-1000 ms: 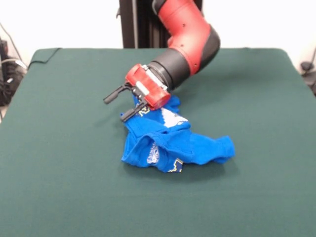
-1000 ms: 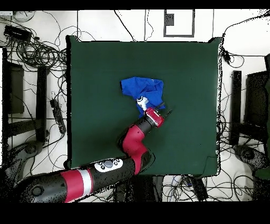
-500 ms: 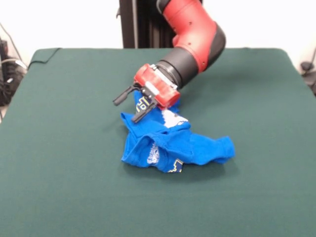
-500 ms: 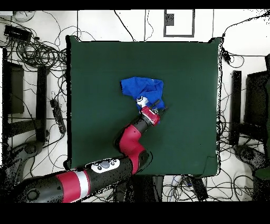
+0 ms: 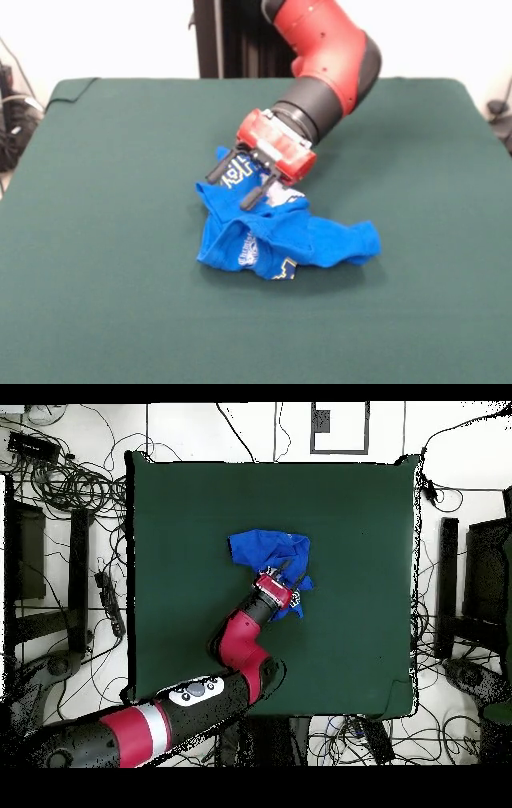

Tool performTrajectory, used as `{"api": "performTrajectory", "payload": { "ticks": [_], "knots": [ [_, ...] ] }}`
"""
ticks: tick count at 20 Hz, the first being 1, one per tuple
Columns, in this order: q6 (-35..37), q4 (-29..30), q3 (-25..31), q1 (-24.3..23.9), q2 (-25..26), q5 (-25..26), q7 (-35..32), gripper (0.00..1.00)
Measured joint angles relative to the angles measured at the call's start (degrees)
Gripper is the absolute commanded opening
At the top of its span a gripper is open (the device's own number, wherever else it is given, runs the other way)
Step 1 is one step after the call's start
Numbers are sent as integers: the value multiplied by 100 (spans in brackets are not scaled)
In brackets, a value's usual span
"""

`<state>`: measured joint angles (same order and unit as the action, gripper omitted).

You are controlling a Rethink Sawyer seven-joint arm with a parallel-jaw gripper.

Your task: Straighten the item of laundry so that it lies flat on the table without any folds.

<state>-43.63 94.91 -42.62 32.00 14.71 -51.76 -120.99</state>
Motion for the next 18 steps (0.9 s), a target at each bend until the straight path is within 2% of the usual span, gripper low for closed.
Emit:
{"api": "performTrajectory", "payload": {
  "ticks": [5,7,8,11,13,18],
  "knots": [
    [-55,-275,1,-171,12,163,0,100],
    [-81,-433,1,-330,14,439,0,100],
    [-96,-598,4,-527,12,813,0,100],
    [-97,-795,23,-780,8,1299,0,100],
    [-117,-1002,64,-1067,-11,1816,0,100],
    [-351,-1211,146,-1404,-122,2260,-2,100]
  ]
}}
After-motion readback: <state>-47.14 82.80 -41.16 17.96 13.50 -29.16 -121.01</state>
